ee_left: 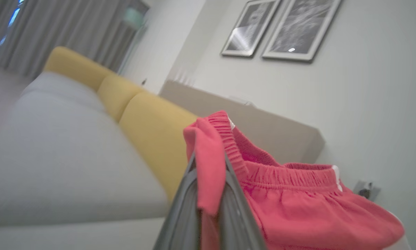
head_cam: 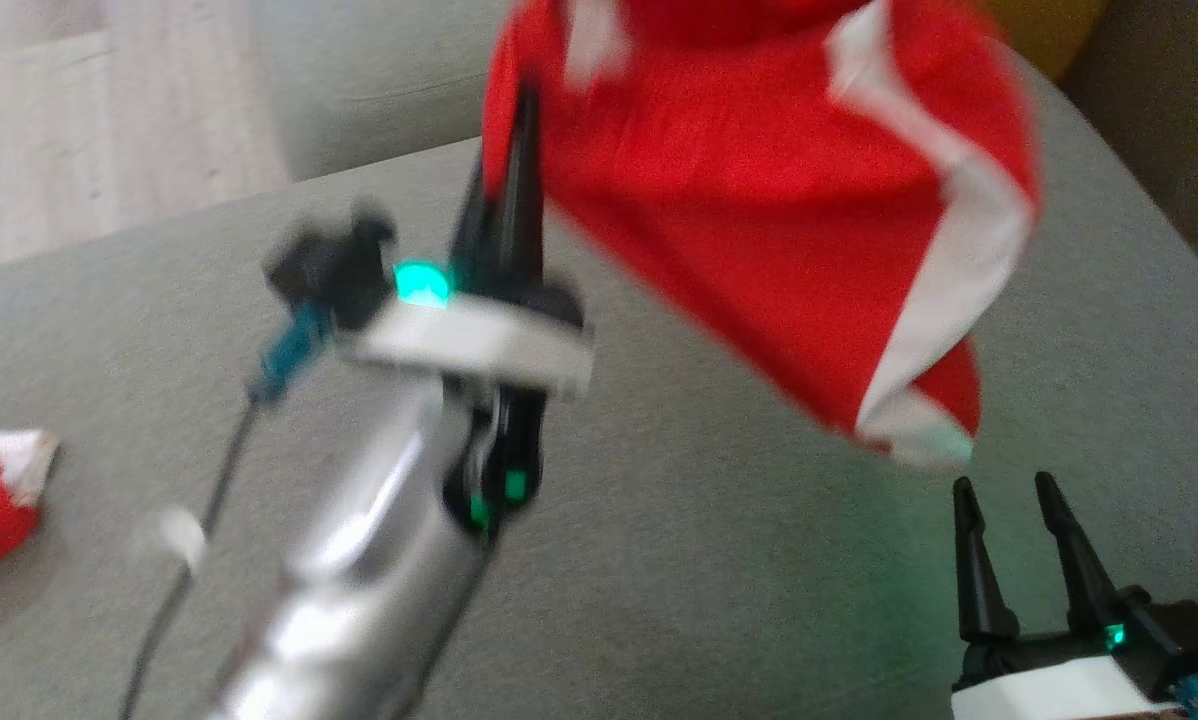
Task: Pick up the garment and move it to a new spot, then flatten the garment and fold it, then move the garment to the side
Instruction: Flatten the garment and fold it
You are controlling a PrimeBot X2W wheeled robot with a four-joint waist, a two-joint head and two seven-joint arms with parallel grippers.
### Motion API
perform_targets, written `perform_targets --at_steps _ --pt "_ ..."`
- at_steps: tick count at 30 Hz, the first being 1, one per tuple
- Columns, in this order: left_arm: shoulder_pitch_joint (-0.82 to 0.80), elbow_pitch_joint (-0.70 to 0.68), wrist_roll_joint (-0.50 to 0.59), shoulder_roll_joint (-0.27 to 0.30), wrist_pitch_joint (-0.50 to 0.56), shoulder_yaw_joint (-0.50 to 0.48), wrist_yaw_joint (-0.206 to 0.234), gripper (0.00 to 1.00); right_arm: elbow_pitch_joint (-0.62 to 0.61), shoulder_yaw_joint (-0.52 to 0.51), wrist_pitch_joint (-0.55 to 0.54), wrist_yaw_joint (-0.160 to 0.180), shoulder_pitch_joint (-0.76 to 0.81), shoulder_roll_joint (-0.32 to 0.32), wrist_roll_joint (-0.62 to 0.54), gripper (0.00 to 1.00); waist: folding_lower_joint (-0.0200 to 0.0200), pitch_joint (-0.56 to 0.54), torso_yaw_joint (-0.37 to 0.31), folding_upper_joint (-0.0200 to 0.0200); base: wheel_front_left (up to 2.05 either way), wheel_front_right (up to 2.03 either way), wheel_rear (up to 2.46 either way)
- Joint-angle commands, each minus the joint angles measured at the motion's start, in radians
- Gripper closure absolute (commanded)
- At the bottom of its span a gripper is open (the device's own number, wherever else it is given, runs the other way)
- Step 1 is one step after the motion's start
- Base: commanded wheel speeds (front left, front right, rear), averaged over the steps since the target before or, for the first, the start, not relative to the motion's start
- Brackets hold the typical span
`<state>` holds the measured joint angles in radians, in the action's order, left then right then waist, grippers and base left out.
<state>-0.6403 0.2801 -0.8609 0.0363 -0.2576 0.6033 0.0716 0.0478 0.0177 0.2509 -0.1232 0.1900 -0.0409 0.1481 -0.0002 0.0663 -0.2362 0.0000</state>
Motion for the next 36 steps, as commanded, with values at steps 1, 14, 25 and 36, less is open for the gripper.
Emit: perform_targets --at_steps 1,14,25,36 --pt "0.047 0.007 -0.016 0.014 -0.004 -0.024 -0.002 1.00 -0.036 0.017 0.011 -0.008 -0.026 -0.009 -0.008 0.00 0.0002 0.010 0.057 0.0000 0.00 0.00 0.00" --pt "0.424 0.162 -0.018 0.014 -0.004 -0.050 -0.059 1.00 -0.044 -0.001 0.011 -0.008 -0.009 -0.009 -0.008 0.00 0.0002 0.017 0.211 0.0000 0.00 0.00 0.00" --pt "0.471 0.132 0.216 0.026 -0.004 0.013 0.017 0.00 -0.031 0.008 0.011 -0.008 0.025 -0.009 -0.003 0.00 0.0002 -0.068 0.311 0.0000 0.00 0.00 0.00" --pt "0.159 0.162 0.409 0.036 0.240 0.165 0.020 0.00 -0.033 0.020 0.011 -0.008 0.001 -0.009 -0.024 0.00 0.0002 -0.019 0.223 0.0000 0.00 0.00 0.00"
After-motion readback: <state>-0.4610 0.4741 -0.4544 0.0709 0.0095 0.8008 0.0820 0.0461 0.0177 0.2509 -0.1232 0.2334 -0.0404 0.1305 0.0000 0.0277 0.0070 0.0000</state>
